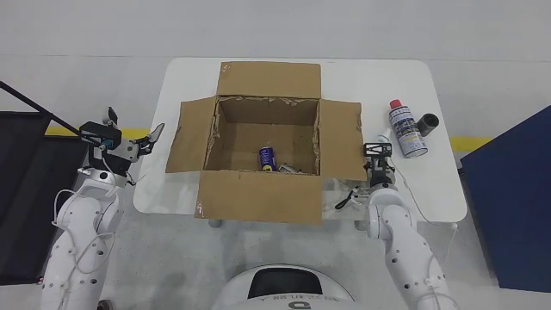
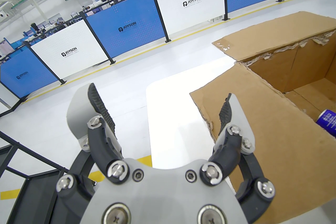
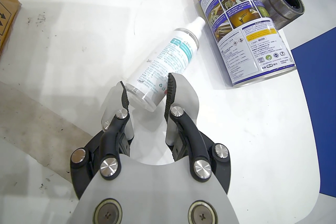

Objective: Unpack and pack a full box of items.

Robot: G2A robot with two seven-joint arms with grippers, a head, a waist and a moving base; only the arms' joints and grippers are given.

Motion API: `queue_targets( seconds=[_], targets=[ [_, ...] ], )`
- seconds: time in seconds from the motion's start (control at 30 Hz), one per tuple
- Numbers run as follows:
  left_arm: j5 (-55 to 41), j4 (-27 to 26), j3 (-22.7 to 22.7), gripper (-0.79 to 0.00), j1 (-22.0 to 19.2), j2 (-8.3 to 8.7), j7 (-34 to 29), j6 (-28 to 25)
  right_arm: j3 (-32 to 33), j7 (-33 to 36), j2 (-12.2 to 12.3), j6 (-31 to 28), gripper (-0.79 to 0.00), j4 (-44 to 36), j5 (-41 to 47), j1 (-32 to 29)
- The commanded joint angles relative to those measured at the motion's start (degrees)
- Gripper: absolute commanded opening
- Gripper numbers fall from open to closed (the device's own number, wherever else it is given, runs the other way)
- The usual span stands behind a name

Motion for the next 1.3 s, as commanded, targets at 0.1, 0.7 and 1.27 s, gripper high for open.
queue_targets(
  seconds=[0.1, 0.7, 1.27],
  targets=[
    [0.0, 0.0, 0.0, 0.000, 0.0, 0.00, 0.0, 0.0, 0.3, -1.0, 0.0, -0.7, -0.785, -1.1, 0.0, -0.9],
    [0.0, 0.0, 0.0, 0.000, 0.0, 0.00, 0.0, 0.0, 7.2, -10.1, 0.4, -10.6, -0.785, -10.8, 13.7, -9.1],
    [0.0, 0.0, 0.0, 0.000, 0.0, 0.00, 0.0, 0.0, 19.3, -20.1, 0.9, -27.5, -0.785, -15.0, 38.3, -17.2]
  ],
)
